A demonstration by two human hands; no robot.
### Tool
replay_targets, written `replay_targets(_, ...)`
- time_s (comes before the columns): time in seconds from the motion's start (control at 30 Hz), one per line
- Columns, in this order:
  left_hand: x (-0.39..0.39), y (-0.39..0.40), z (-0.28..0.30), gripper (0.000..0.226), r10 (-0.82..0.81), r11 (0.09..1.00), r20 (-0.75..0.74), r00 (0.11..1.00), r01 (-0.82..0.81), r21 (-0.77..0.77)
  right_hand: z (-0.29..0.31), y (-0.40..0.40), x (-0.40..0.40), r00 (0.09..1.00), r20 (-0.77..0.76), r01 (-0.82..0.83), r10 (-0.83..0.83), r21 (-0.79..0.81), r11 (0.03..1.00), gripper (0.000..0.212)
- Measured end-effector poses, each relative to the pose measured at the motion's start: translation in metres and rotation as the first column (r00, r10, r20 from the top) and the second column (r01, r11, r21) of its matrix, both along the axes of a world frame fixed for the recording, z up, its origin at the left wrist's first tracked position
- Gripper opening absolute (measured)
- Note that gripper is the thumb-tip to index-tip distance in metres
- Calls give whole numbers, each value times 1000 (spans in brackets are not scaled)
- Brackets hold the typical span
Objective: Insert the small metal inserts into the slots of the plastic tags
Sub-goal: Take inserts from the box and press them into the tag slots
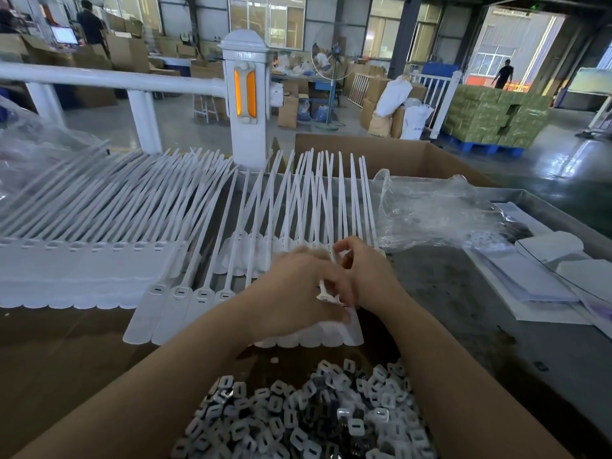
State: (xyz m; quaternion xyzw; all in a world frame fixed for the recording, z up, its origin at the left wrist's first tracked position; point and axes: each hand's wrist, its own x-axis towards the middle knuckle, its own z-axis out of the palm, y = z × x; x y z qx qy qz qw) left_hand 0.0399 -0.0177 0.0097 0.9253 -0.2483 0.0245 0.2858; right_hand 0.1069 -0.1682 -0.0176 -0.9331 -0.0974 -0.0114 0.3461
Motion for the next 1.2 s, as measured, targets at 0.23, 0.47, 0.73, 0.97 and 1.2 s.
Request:
replay_targets(0.23, -6, -8, -1, 24, -343, 931, -247, 906, 364, 42, -3, -3, 3, 999, 41, -1, 1, 0, 1000, 27)
replay_targets(0.47, -6, -12, 1, 13, -271, 941, -275, 922, 314, 124, -3, -4, 4, 1000, 28, -12, 11, 13, 1000, 26)
replay_targets(0.73, -11, -23, -2, 9, -196, 886, -255, 947, 282, 369, -3, -5, 2, 999, 40, -25, 24, 26, 999, 30)
replay_targets(0.97, -7, -13, 6, 12, -121, 988, -391, 912, 148, 40, -1, -7, 1, 999, 50, -24, 22, 34, 999, 28)
replay_targets(1.2, 6, 8, 9, 9, 60, 648, -609, 791, -495, -579, 8, -12, -8, 986, 143, -127, 85, 314, 941, 21)
